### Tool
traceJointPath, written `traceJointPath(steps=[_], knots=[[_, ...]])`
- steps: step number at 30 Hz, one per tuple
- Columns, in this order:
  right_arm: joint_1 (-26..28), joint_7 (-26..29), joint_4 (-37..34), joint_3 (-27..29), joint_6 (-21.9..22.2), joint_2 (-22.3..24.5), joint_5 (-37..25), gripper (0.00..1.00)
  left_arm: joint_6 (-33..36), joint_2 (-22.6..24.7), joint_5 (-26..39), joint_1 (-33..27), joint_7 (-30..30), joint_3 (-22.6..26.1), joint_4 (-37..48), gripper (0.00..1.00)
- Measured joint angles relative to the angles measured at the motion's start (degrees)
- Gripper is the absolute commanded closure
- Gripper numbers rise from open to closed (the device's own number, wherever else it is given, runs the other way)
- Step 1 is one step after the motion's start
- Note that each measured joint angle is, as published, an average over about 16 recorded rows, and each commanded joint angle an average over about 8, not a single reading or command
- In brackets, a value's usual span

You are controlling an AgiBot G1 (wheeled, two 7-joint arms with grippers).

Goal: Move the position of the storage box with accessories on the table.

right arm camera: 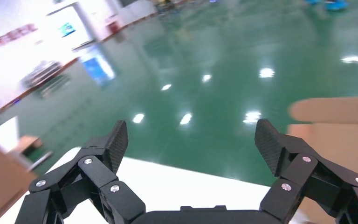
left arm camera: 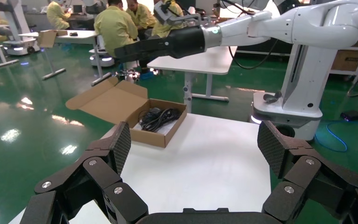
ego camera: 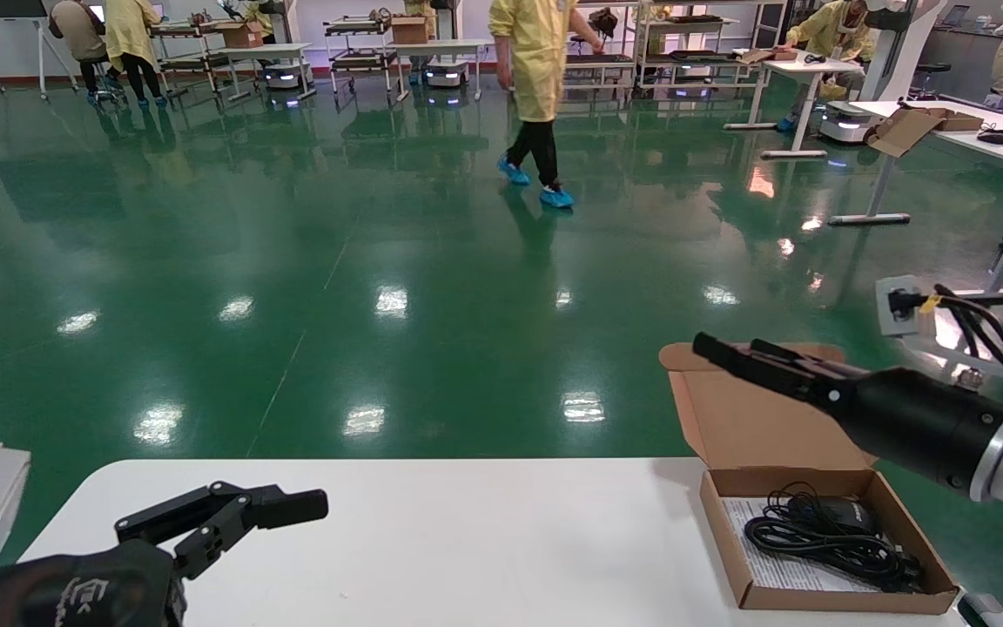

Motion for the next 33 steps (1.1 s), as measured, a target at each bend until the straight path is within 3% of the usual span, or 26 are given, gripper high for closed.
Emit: traceJointPath(steps=[33], knots=[[-20.5, -9.3, 39.3, 18.5, -27.2, 13.2, 2.3, 0.0, 0.0, 0.0, 0.0, 0.0, 0.0, 0.0, 0.0, 0.0]])
